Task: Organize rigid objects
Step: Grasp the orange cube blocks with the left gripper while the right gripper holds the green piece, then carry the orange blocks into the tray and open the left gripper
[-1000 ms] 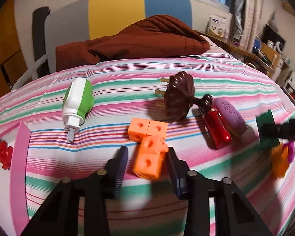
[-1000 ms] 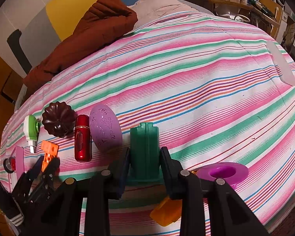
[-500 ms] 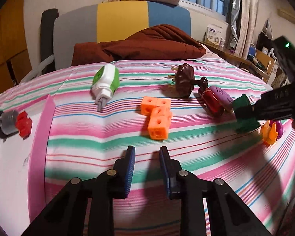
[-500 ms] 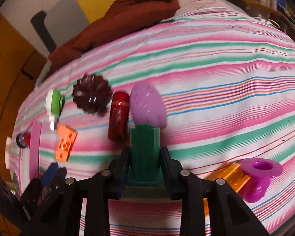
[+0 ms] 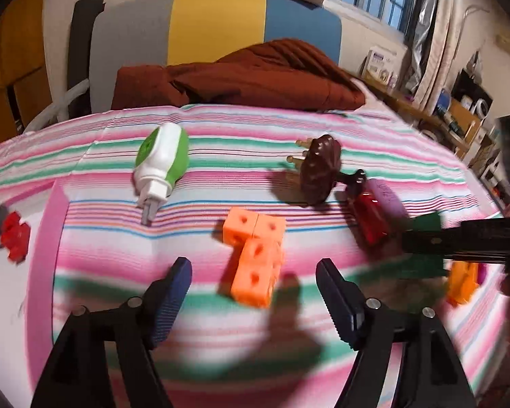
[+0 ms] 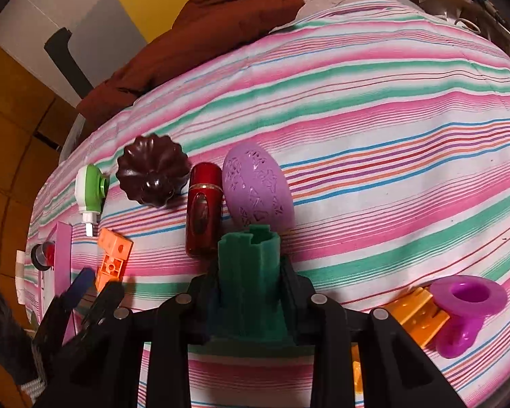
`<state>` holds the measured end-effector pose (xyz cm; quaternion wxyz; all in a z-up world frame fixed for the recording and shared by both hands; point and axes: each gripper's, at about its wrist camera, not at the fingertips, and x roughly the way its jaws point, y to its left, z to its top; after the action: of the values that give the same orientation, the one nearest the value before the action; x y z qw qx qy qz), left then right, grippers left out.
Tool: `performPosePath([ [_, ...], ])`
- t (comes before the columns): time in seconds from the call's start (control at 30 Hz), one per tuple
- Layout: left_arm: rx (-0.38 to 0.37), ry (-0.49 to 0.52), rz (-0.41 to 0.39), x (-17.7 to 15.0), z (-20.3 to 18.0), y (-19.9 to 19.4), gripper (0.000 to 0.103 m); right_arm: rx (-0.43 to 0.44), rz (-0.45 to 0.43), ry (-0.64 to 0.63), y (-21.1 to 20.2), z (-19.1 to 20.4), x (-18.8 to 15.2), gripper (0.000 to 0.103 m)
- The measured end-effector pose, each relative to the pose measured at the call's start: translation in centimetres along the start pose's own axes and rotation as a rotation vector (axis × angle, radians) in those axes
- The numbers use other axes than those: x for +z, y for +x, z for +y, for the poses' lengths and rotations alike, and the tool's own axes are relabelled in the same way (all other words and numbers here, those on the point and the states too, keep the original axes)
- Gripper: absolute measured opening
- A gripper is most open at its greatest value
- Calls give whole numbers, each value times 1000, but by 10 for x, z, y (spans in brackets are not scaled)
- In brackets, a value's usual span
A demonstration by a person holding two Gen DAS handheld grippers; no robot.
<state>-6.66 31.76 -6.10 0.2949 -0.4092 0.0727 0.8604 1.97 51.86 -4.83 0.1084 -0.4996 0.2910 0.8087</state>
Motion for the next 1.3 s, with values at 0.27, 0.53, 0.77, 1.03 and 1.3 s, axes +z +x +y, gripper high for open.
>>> performPosePath([
  [0.27, 14, 5, -8, 0, 2, 10, 77, 22, -80, -32, -19, 8, 2, 30],
  [0.53, 24, -94, -57, -10, 32, -6, 25, 15, -43, -73, -15, 12, -4, 30],
  [0.77, 23, -50, -79, -35, 35, -28, 24, 29, -39, -118, -12, 19, -8, 30],
  [1.03, 10, -23, -96, -68, 38, -52, 23, 17, -42, -190, -8, 32, -13, 30],
  [1.3, -49, -2, -91, -80, 33, -82, 21, -1, -36, -178, -5, 28, -12, 30],
])
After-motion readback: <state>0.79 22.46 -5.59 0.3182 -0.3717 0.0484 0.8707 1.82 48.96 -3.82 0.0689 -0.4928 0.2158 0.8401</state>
